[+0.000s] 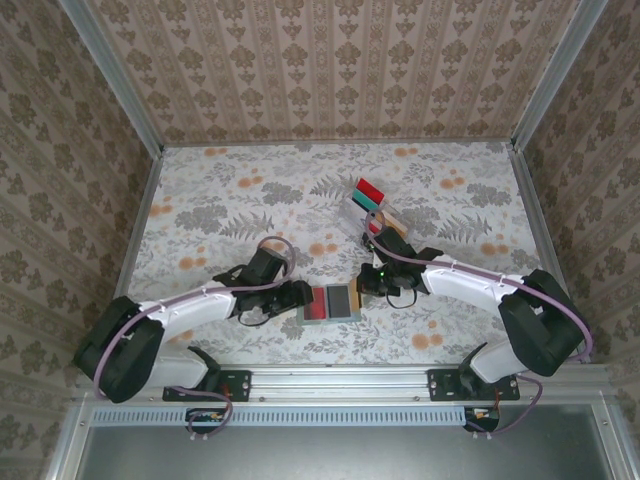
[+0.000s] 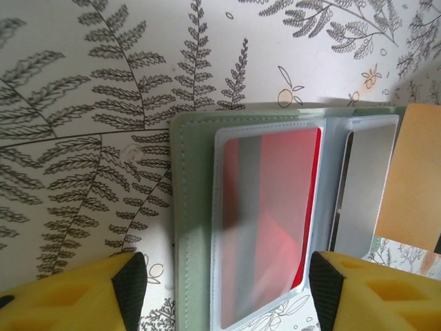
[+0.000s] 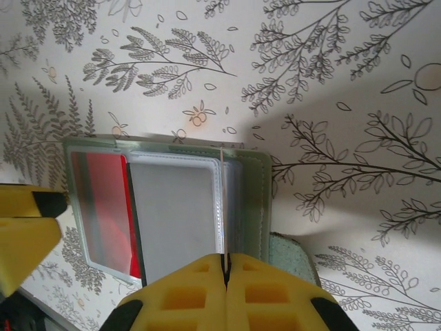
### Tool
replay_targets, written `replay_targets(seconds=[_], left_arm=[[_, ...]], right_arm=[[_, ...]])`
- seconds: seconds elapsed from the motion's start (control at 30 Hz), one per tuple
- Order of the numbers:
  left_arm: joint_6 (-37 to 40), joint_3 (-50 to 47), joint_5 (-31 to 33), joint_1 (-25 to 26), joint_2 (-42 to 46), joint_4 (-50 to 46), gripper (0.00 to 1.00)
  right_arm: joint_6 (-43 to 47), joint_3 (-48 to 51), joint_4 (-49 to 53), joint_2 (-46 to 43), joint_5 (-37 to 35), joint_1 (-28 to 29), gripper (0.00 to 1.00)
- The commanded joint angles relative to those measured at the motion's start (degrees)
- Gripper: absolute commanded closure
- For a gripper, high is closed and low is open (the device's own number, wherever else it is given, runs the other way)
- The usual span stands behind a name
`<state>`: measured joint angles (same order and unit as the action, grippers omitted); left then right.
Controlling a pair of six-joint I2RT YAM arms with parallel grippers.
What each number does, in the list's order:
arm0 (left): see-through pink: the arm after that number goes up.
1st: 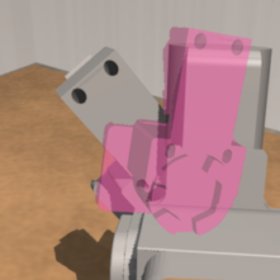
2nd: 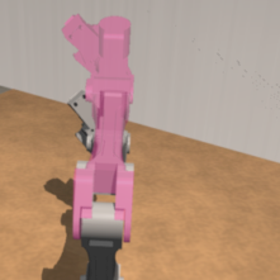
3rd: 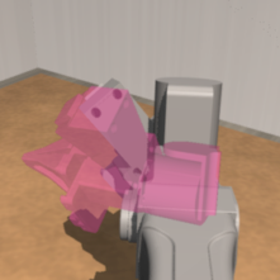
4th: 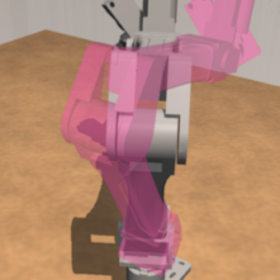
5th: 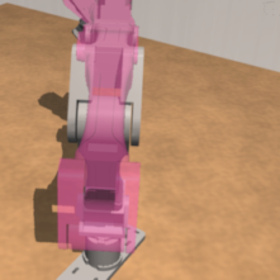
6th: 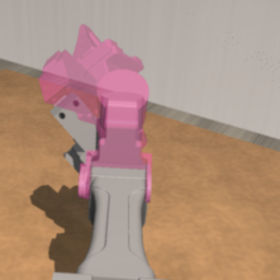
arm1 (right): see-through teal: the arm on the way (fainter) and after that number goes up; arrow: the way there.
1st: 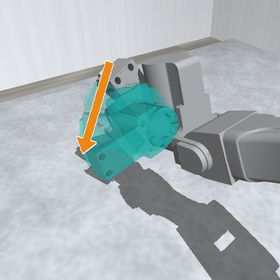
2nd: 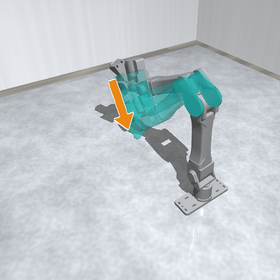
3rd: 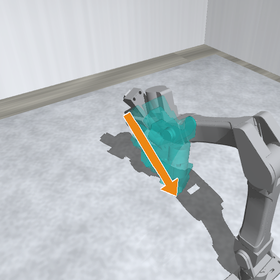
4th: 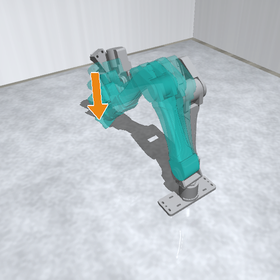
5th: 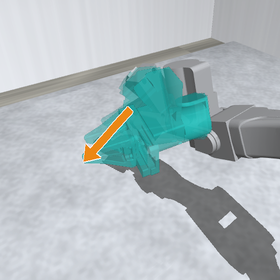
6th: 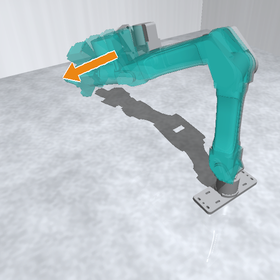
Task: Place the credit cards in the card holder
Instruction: Flip over the card slot in the card holder.
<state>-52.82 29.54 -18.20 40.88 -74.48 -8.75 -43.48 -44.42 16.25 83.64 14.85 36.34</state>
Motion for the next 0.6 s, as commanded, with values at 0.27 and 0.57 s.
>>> replay_targets(seconds=[0.27, 0.57], left_arm=[[0.43, 1.92, -0.78, 1.65, -3.73, 3.12, 0.39], [-0.09, 2.45, -0.52, 2.17, -3.92, 4.15, 0.43]], right_arm=[[-2.53, 0.48, -3.97, -0.84, 4.34, 0.05, 0.94], [-5.20, -0.04, -5.50, -3.57, 5.76, 0.14, 0.93]])
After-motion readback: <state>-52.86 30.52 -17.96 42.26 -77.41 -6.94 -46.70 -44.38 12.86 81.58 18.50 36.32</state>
